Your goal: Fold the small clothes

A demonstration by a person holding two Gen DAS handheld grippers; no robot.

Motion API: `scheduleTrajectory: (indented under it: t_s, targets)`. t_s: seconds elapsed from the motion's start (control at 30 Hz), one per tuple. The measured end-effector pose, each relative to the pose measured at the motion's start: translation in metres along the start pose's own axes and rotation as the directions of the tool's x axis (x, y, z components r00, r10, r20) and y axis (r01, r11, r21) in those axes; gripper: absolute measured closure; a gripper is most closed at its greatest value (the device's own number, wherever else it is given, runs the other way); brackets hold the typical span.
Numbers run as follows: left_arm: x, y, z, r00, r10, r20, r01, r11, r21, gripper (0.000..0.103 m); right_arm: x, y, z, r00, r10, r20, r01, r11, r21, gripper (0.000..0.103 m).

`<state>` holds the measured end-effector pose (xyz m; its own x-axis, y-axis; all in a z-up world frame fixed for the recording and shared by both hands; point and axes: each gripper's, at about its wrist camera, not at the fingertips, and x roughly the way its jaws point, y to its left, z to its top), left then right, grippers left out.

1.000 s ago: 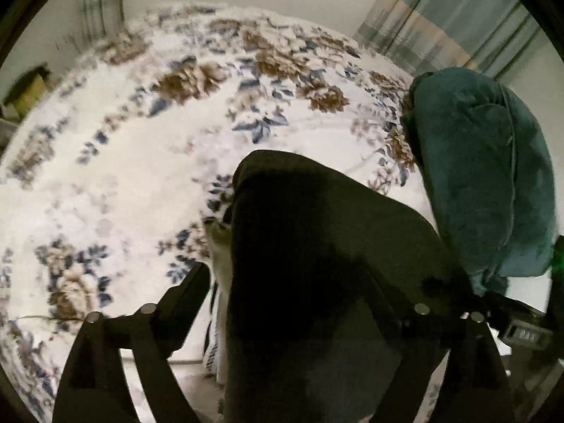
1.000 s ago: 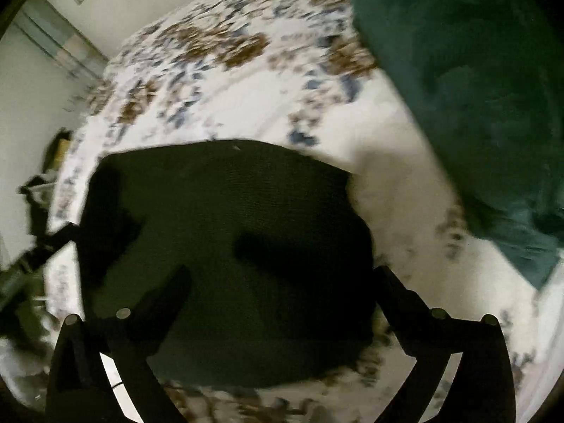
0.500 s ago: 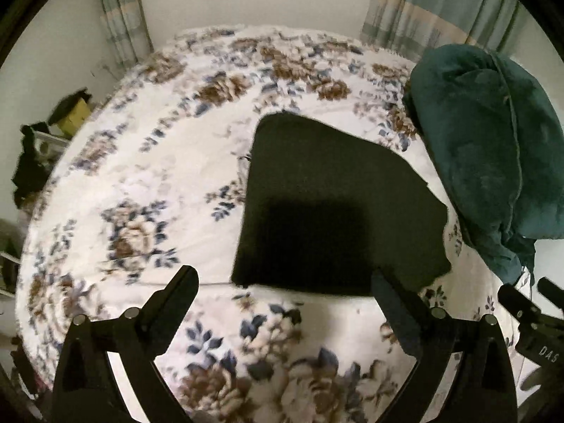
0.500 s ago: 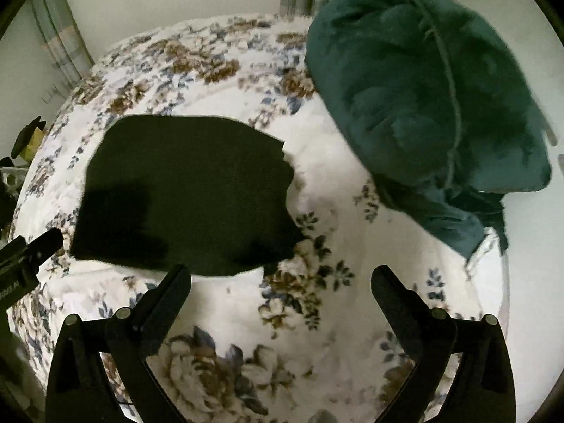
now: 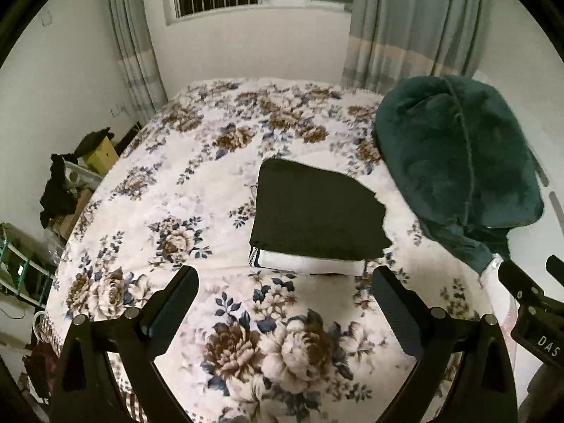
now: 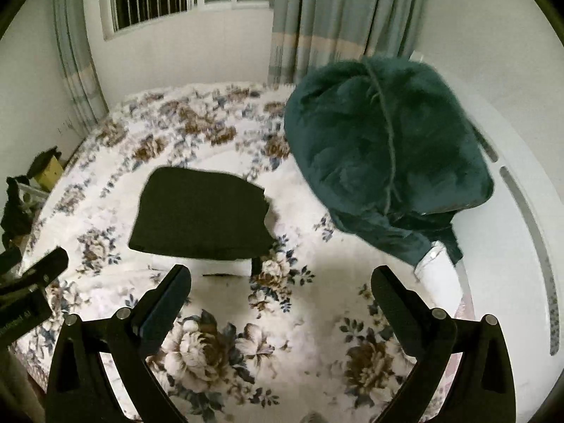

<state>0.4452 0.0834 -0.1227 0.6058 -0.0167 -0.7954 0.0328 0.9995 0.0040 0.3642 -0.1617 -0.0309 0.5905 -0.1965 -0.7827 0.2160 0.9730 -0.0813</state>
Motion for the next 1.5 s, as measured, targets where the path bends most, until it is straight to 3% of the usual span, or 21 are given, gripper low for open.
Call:
scheduleTrajectory:
  t_s: [0.27,0.6,0.9,1.5]
  targets:
    - [-0.096,-0.008,-0.024,0.996,0.009,0.086,-0.010,1.000,0.009,0.003,-0.116,-0.026,-0.023,0.995,0.020,0.100,-0.023,0.999,0.024,0.000]
    - [-0.169,-0.015,-0.053,0.988,-0.006,0.151,0.007,1.000,-0.002,0.003,-0.227,-0.052,-0.051,0.977,0.025,0.214,-0.029,0.999,0.014,0.000]
    - [-0.200,-0.019,-0.069,0.983,-0.009,0.181,0.011,1.000,-0.010,0.003,-0.267,-0.067,-0.072,0.969,0.048,0.243,-0.049,0.999,-0.004,0.000]
    - [-0.217,-0.013,-0.081,0.980,0.030,0.198,-0.024,0.999,-0.034,0.000,-0.276,-0.073,-0.069,0.961,0.101,0.256,-0.096,0.995,-0.030,0.000]
